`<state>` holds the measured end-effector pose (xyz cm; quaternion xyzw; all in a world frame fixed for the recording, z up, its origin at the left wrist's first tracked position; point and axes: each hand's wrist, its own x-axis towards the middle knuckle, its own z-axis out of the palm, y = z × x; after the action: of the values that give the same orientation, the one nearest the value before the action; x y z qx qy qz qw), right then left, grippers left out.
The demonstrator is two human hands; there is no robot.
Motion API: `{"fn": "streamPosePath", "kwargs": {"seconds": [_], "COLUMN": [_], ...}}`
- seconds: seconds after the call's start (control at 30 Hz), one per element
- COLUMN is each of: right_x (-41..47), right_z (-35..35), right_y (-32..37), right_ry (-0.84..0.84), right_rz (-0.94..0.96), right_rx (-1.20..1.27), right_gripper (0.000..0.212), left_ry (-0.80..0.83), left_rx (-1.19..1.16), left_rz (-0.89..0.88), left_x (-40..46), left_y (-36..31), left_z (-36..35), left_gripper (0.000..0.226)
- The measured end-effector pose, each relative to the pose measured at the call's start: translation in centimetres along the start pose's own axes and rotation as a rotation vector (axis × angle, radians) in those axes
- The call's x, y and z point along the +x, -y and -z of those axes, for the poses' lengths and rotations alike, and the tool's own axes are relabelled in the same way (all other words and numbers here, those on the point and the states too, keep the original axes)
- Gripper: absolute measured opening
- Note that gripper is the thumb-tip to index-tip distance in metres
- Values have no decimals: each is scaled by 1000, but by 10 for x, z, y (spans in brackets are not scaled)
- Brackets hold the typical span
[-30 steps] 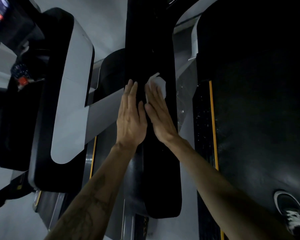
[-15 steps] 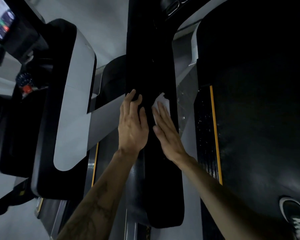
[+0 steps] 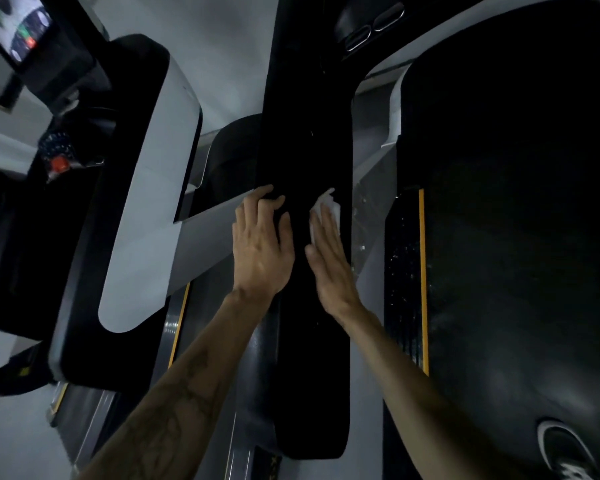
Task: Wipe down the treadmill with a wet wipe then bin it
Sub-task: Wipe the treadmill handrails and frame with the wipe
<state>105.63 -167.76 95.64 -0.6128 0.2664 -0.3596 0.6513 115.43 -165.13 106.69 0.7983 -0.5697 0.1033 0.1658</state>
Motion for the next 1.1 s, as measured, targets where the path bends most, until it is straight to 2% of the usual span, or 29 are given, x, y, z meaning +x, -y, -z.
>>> {"fn": "streamPosePath", "kwargs": {"seconds": [0.17, 0.37, 0.57, 0.63, 0.83, 1.0, 1.1], "right_x": [39, -15, 27, 35, -6, 23, 37], "right_z": [1, -2, -2, -2, 3, 1, -1], "right_y": [7, -4, -1, 6, -9, -17, -1], "right_ry": [-68, 10, -77, -83, 25, -54, -77], "right_rz": [-224, 11, -215, -204, 15, -194, -190], "right_rx": [106, 21, 126, 132, 30, 123, 143], "right_gripper": [62, 61, 63, 67, 61, 64, 70], "left_ry": [21, 104, 116, 112, 109, 112, 110], "left_rx": [33, -20, -116, -115, -126, -112, -113], "left_rz": [23, 34, 61, 72, 82, 87, 78], "left_x": [4, 7, 9, 9, 10, 11, 11], "left_y": [-2, 0, 5, 4, 3, 3, 3], "left_z": [2, -2, -4, -5, -5, -4, -5], "left_gripper": [38, 48, 46, 45, 45, 46, 45]}}
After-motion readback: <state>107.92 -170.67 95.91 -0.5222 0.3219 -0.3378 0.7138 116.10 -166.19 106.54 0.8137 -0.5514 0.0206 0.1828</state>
